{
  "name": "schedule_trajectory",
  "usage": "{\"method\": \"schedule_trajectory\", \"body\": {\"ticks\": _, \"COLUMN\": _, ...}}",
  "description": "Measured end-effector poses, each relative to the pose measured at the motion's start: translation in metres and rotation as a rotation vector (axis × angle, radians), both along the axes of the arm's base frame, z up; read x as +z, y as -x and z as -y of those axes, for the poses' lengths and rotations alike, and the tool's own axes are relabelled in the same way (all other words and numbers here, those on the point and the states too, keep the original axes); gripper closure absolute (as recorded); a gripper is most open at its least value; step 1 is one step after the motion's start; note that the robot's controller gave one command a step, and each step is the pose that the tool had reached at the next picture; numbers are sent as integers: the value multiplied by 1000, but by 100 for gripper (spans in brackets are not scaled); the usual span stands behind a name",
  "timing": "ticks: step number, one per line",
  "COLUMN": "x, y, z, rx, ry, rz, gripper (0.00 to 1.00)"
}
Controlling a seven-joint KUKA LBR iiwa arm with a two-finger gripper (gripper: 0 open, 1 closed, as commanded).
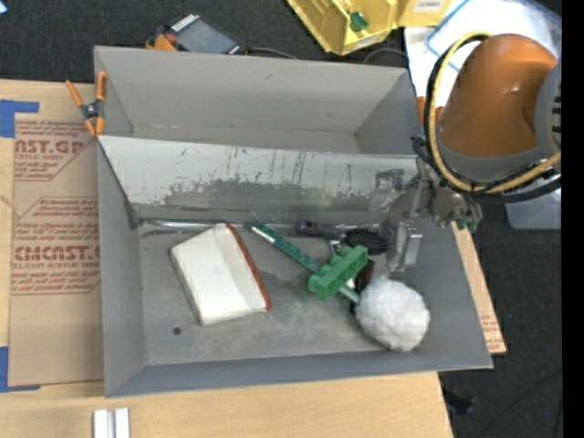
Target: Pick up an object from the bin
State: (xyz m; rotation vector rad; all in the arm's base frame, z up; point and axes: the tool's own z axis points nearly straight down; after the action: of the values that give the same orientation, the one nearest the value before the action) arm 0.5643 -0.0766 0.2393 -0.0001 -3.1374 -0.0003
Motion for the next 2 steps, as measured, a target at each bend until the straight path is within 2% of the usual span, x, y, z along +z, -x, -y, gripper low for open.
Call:
{"method": "schedule_trajectory", "body": {"ticks": 1, "x": 4, "y": -2, "z": 0, "rx": 1, "ry": 1, "rz": 7, "gripper": 0}}
{"method": "schedule_trajectory", "body": {"ticks": 2, "x": -86, "y": -5, "z": -12, "rx": 190, "ry": 1, "rz": 10, "gripper": 0}}
